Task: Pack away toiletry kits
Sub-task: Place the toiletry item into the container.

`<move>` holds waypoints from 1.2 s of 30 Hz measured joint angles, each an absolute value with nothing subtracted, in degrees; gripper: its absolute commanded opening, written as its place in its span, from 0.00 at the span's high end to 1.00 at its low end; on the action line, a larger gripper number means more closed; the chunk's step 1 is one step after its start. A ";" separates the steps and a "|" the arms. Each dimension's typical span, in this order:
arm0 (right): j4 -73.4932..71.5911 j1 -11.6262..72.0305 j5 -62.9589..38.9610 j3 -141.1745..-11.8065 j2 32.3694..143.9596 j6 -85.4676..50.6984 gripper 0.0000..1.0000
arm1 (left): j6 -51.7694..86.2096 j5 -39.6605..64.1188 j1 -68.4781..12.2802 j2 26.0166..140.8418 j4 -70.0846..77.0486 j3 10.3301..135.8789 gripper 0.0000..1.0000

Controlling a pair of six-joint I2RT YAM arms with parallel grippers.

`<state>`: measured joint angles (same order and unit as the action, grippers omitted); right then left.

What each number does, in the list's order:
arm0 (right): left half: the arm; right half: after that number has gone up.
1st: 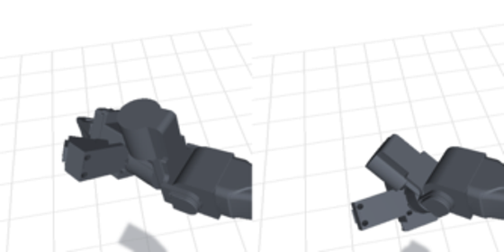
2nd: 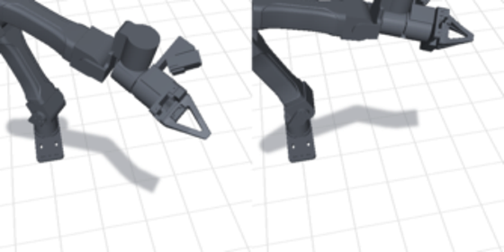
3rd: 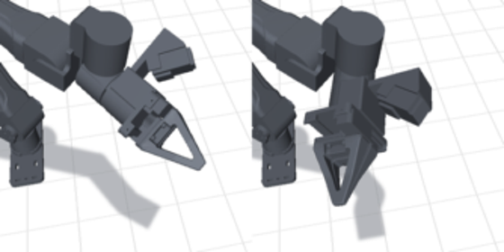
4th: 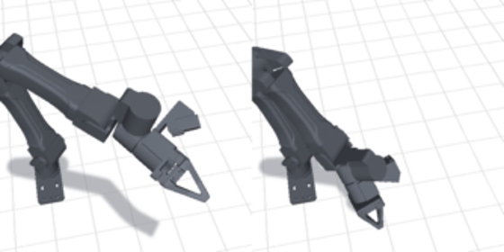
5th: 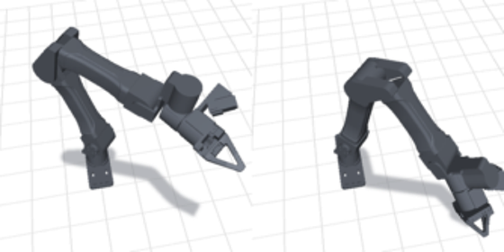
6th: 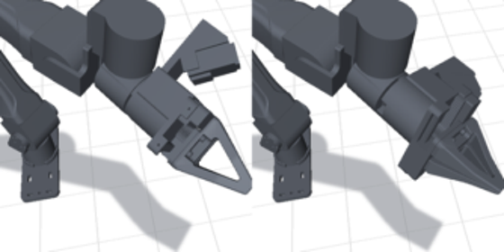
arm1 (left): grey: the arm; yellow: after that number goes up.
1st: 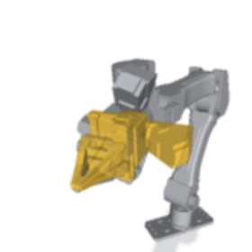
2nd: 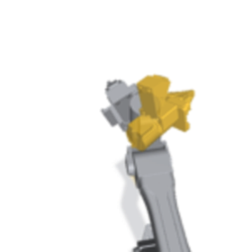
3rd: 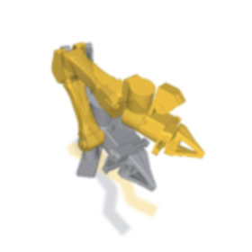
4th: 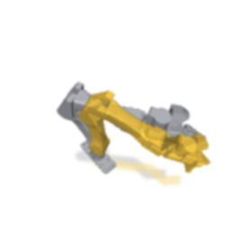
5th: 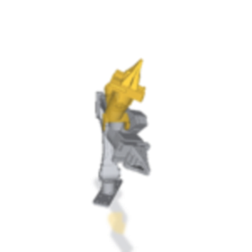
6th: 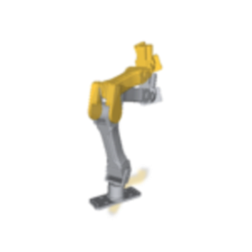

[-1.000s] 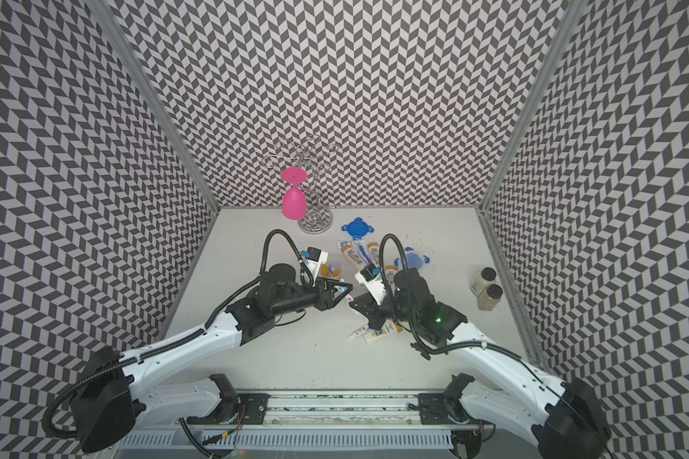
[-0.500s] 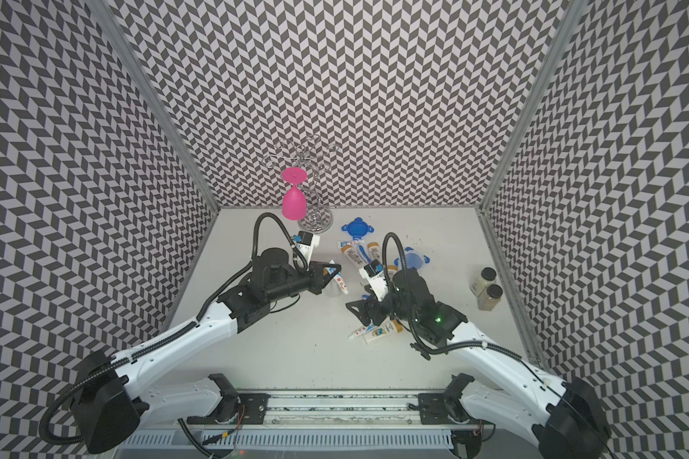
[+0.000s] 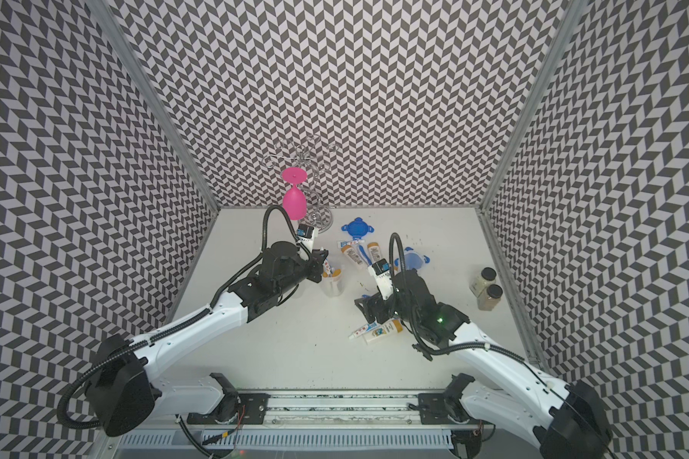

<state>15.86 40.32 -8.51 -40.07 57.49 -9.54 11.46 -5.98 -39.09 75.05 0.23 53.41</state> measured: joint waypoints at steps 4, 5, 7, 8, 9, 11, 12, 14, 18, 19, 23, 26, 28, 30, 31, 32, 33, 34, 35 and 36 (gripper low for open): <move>16.62 40.32 -7.97 -40.69 58.70 -9.54 0.15 | 9.89 -7.07 -39.11 76.34 1.30 53.08 1.00; 16.91 40.29 -7.57 -40.86 59.09 -9.56 0.15 | 9.74 -7.18 -39.09 76.88 1.69 52.88 1.00; 17.72 40.18 -6.72 -41.10 59.59 -9.74 0.15 | 9.45 -7.22 -39.09 77.87 2.17 52.23 1.00; 18.35 39.97 -6.13 -41.21 59.75 -9.96 0.15 | 9.19 -7.22 -39.11 78.46 2.22 51.88 1.00; 18.94 39.83 -5.67 -41.41 59.88 -10.13 0.15 | 8.99 -7.22 -39.11 78.96 2.33 51.62 1.00; 20.75 39.07 -4.40 -42.44 60.34 -10.57 0.14 | 8.60 -7.22 -39.13 80.01 2.48 51.03 1.00; 21.47 38.50 -4.14 -43.00 60.58 -10.66 0.14 | 8.56 -7.22 -39.13 80.29 2.50 50.83 1.00; 22.61 36.82 -3.38 -44.36 61.49 -10.92 0.14 | 8.43 -7.20 -39.13 80.68 2.50 50.30 1.00; 26.00 33.78 -1.48 -47.81 64.93 -11.00 0.14 | 8.21 -7.14 -39.13 80.73 2.74 50.15 0.82; 27.33 32.91 -1.10 -48.99 65.95 -11.00 0.15 | 8.23 -7.03 -39.13 80.73 2.85 50.15 0.76; 31.88 29.74 -0.16 -53.39 68.55 -11.25 0.15 | 8.38 -6.55 -39.20 80.38 3.53 49.60 0.55; 34.33 28.34 1.41 -55.20 68.66 -12.21 0.14 | 8.32 -6.31 -39.27 79.85 3.64 48.90 0.41; 35.77 27.18 1.93 -55.55 68.45 -13.30 0.13 | 8.23 -5.93 -39.31 79.07 3.66 48.49 0.25; 37.36 25.41 2.02 -55.18 67.64 -14.63 0.13 | 8.36 -5.26 -39.31 78.04 3.64 48.38 0.11; 38.02 23.90 1.85 -54.57 66.78 -15.29 0.13 | 8.78 -4.86 -39.33 77.14 3.64 48.38 0.04; 38.57 22.26 1.76 -53.74 65.76 -16.01 0.12 | 9.06 -4.49 -39.35 76.23 3.57 48.38 0.01; 38.79 20.95 1.65 -52.88 64.82 -16.60 0.12 | 9.15 -4.03 -39.35 75.26 3.51 48.38 0.00; 39.00 19.62 1.52 -51.68 63.64 -17.23 0.12 | 9.61 -3.53 -39.35 74.15 3.46 48.38 0.01; 39.00 17.93 1.23 -50.35 62.43 -17.82 0.12 | 10.04 -2.96 -39.35 72.95 3.36 48.38 0.01; 39.07 16.80 0.99 -49.34 61.67 -18.35 0.12 | 10.37 -2.33 -39.35 71.83 3.27 48.38 0.00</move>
